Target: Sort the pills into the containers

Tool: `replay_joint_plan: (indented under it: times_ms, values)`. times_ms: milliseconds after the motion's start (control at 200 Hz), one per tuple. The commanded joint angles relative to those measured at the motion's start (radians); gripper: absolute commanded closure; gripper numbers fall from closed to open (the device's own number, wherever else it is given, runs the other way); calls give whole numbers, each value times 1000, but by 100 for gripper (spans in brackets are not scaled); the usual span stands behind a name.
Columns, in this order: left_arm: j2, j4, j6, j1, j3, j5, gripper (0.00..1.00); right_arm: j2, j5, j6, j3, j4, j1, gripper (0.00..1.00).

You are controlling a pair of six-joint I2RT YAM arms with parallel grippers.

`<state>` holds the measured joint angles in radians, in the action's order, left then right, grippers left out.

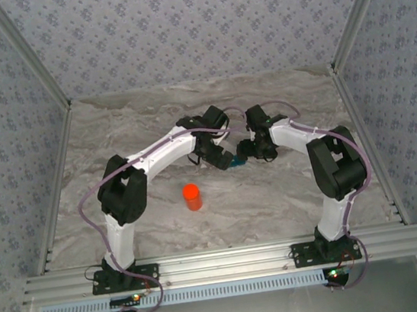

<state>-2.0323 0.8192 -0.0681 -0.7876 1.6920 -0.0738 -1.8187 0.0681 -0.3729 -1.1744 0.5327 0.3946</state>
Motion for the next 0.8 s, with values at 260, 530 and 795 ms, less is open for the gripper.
replay_joint_plan:
  times_ms: [260,530,795]
  values:
    - [-34,-14,15,-11,-22,79,2,-45,-5,24,9,19,-3,21]
    - [-67,-29,17,-11,-20,44,2,-46,-8,23,13,13,-2,22]
    - [-107,-35,22,-7,7,31,2,-50,-10,23,12,14,1,22]
